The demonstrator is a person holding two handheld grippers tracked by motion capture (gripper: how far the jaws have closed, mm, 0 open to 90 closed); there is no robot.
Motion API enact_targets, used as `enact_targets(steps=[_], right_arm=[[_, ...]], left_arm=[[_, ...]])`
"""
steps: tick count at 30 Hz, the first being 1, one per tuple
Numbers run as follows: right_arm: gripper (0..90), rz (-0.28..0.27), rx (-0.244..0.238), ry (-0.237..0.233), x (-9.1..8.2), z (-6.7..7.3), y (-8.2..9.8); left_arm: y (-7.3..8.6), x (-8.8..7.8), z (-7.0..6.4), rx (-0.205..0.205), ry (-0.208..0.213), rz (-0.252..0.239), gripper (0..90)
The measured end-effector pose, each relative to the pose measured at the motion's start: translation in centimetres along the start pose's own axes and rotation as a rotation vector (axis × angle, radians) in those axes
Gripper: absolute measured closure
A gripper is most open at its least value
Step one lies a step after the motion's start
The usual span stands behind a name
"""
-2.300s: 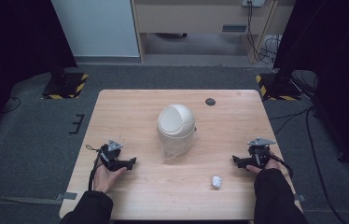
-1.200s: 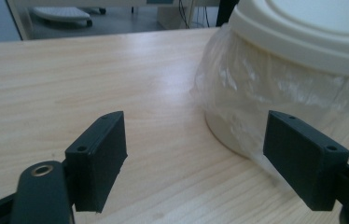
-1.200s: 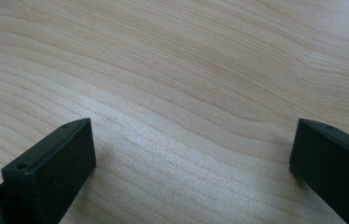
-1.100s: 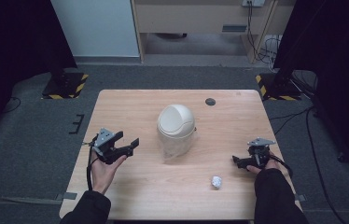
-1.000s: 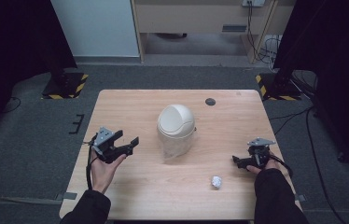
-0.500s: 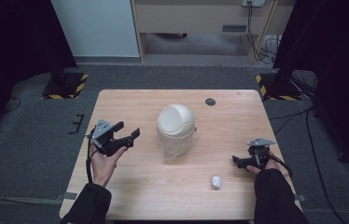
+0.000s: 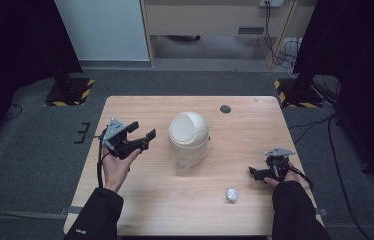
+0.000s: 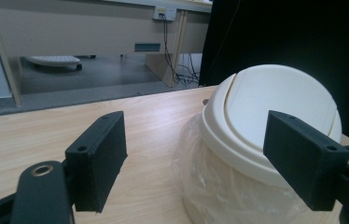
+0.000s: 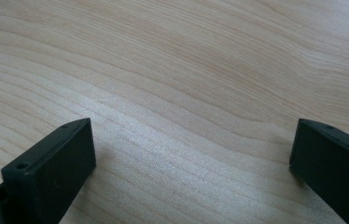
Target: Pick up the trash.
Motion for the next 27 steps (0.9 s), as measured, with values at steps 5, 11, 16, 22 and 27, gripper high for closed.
enact_targets(steps=[5,11,16,22,27], right_arm=[[0.4,0.000,0.001,0.000,0.0,0.0,0.0],[0.4,0.001,0.000,-0.001,0.0,0.0,0.0],[0.4,0.001,0.002,-0.001,0.0,0.0,0.0],[0.5,0.001,0.002,-0.002,0.0,0.0,0.0],[0.4,0.002,0.001,-0.001,0.0,0.0,0.0]], left_arm=[[-0.7,0.7,-0.7,0.015,0.009,-0.001,20.9],[-1.3,2.0,-1.6,0.033,0.025,-0.004,20.9],[-1.1,2.9,-1.8,0.037,0.028,0.015,20.9],[-1.2,4.0,-2.0,0.042,0.035,0.030,20.8],[-1.0,5.2,-2.3,0.056,0.039,0.058,20.6]])
Point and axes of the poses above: each handheld gripper's, and its own axes: x roughly forward along the jaws, y roughly out of its underside, z roughly to its left, the point moved 1 cm from there along x, roughly forward along the jaws, and after that the axes turned 8 degrees about -x, right-handed, at the moved point
